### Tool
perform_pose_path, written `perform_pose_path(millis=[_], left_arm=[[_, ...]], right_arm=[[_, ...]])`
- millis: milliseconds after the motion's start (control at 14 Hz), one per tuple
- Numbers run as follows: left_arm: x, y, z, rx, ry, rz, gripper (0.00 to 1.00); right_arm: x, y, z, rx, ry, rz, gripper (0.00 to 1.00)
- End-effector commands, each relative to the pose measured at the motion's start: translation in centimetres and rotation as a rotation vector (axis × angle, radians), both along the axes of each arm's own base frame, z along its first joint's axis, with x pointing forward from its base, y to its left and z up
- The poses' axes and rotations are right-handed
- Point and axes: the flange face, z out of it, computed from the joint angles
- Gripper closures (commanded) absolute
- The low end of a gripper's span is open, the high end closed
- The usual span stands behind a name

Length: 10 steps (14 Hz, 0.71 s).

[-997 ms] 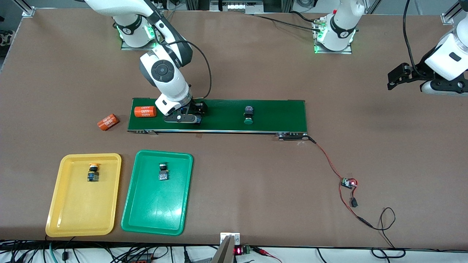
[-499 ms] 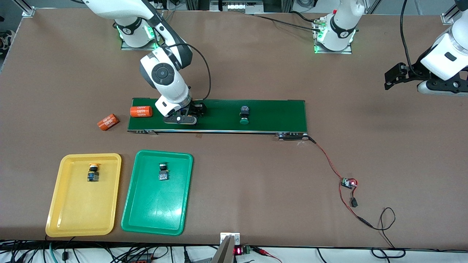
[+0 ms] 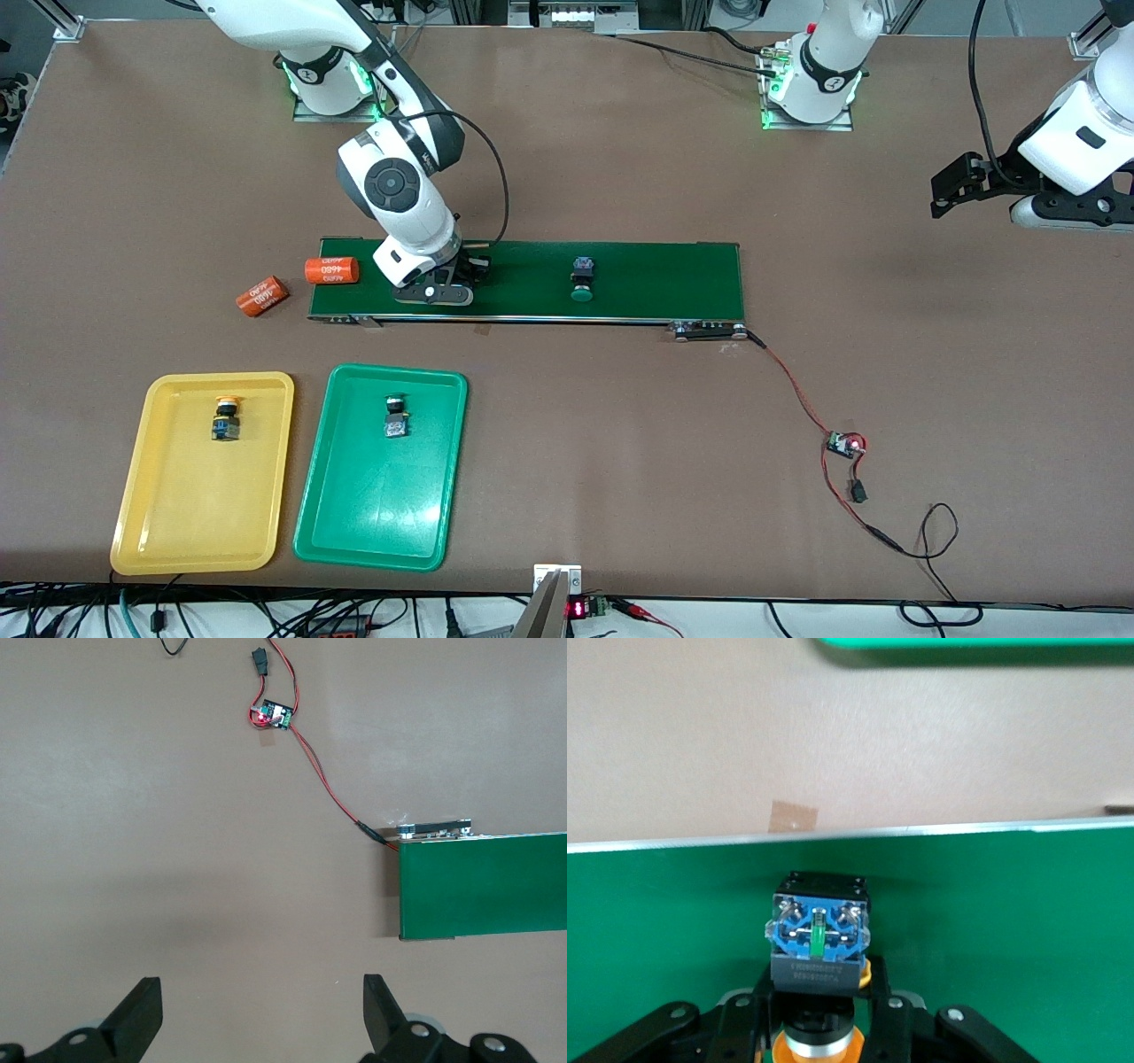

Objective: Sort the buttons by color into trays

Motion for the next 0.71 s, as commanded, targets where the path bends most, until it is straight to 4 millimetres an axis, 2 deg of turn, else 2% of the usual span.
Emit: perform_pose_path(millis=[0, 71, 214, 356, 427, 570, 641], left_arm=[[-0.1, -0.2, 0.4, 0.019, 0.002, 0.004, 0.0], [-0.1, -0.4, 0.4, 0.021, 0.002, 0.001, 0.0], [-0.1, -1.1, 0.4, 0.019, 0.002, -0.011, 0.0], [-0.1, -1.3, 0.4, 0.019, 0.002, -0.014, 0.0], [-0.1, -1.5, 0.7, 0.019, -0.005, -0.017, 0.0], [-0.1, -1.5, 0.7, 0.019, -0.005, -0.017, 0.0], [-0.1, -1.5, 0.7, 0.019, -0.005, -0.015, 0.0]], right_arm=[[1.9, -1.4, 4.4, -0.025, -0.02, -0.029, 1.0], [3.4, -2.5, 6.0, -0.037, -0.024, -0.052, 1.0], [7.2, -7.1, 9.1, -0.072, -0.027, -0.054, 1.0], [11.2, -13.8, 11.5, -0.087, -0.039, -0.004, 1.0], [12.7, -17.1, 12.0, -0.084, -0.051, 0.017, 1.0], [15.3, -24.2, 10.7, -0.082, -0.046, 0.056, 1.0], [16.2, -26.1, 10.0, -0.079, -0.043, 0.087, 1.0]])
